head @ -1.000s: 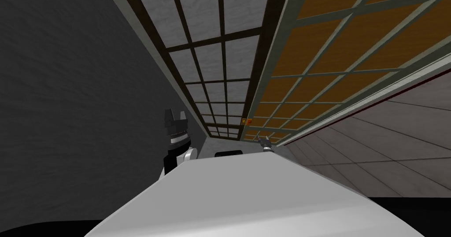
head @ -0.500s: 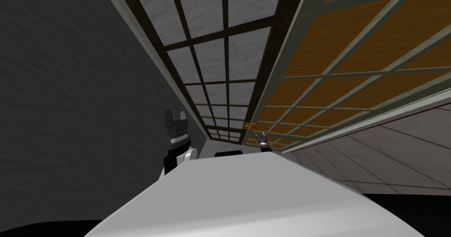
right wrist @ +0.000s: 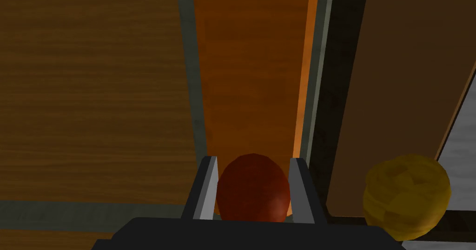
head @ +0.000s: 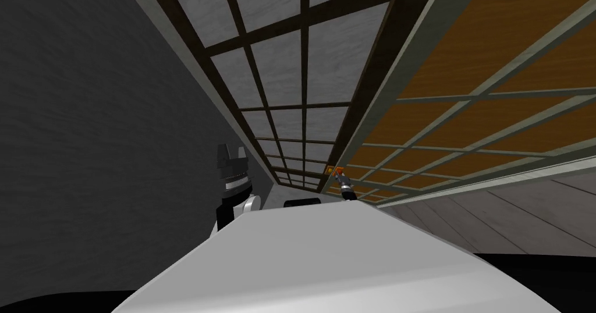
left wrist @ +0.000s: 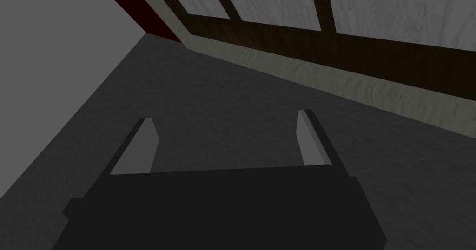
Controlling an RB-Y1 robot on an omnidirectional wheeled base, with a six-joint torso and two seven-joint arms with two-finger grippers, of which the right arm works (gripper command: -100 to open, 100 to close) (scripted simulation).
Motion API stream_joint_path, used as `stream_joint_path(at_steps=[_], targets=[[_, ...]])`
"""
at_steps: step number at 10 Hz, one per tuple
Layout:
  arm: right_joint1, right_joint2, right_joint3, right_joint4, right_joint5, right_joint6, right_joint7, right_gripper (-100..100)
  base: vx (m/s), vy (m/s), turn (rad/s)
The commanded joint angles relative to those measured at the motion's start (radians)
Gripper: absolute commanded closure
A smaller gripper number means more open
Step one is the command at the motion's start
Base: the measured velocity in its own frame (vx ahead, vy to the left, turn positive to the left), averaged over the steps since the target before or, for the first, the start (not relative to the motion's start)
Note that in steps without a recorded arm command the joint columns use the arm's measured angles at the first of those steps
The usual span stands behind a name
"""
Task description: Pull the door open
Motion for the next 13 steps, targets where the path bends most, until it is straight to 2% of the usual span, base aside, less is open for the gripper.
stream_joint_path(at_steps=[1,4,5,7,8,9,11,13], targets=[[0.002,-0.004,-0.005,-0.001,-0.002,0.001,0.000,100,-0.025,0.010,-0.004],[0.002,-0.004,-0.005,-0.001,-0.002,0.001,0.000,100,-0.006,0.000,0.000],[0.023,-0.005,-0.005,0.011,-0.008,0.005,-0.016,100,-0.104,0.009,-0.004],[0.029,-0.007,-0.007,0.014,-0.010,0.006,-0.021,100,-0.136,0.024,-0.019],[0.048,-0.013,-0.012,0.022,-0.018,0.008,-0.035,100,-0.152,0.039,-0.080],[0.048,-0.013,-0.012,0.022,-0.018,0.008,-0.035,100,-0.145,0.029,-0.038],[0.077,-0.023,-0.018,0.035,-0.035,0.010,-0.074,100,-0.179,0.004,-0.035],[0.077,-0.023,-0.018,0.035,-0.035,0.010,-0.074,100,-0.099,-0.003,-0.030]])
